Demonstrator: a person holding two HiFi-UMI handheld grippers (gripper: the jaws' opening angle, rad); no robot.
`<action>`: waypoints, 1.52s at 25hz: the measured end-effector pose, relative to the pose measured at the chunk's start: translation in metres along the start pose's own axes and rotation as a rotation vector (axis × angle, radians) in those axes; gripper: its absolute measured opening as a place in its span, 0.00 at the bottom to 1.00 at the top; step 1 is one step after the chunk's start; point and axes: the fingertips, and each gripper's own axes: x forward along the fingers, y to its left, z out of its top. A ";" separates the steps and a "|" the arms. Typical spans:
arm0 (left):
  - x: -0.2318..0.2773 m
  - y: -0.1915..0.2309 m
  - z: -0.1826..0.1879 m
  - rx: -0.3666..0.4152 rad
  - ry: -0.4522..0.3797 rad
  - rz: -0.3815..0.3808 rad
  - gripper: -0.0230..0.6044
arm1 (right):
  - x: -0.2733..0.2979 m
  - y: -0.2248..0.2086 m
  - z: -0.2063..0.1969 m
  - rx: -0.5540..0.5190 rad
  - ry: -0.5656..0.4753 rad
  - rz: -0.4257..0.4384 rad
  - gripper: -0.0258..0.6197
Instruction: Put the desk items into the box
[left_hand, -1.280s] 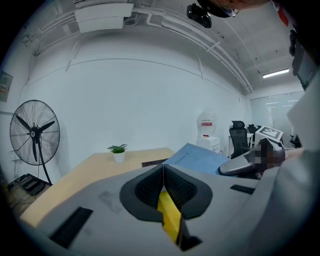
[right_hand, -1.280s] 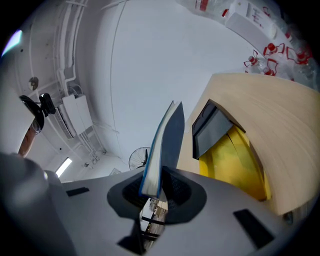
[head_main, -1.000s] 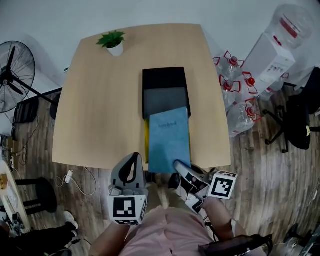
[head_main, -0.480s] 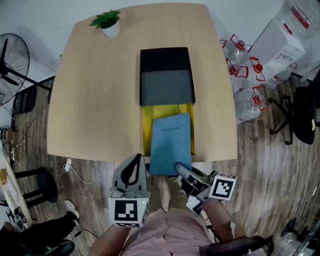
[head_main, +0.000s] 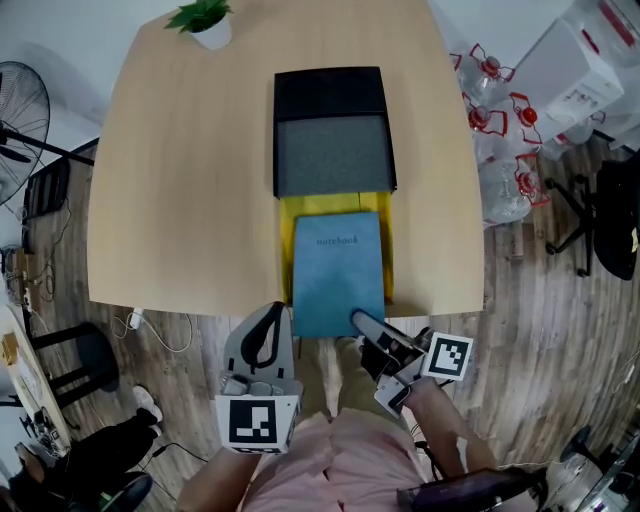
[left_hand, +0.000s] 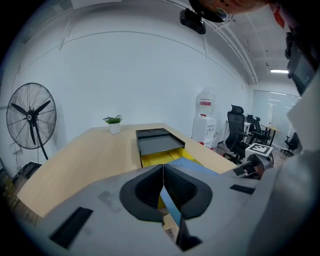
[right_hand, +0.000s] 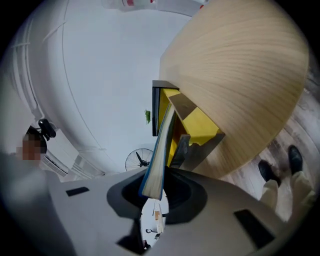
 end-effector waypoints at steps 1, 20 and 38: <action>0.001 0.000 -0.001 0.003 0.006 0.000 0.06 | 0.001 -0.003 0.001 0.013 -0.003 0.003 0.13; 0.012 -0.019 0.021 0.032 -0.047 -0.060 0.06 | -0.021 -0.015 -0.004 -0.221 0.076 -0.201 0.52; -0.007 -0.061 0.081 0.087 -0.196 -0.131 0.06 | -0.037 0.087 0.016 -0.861 0.026 -0.340 0.26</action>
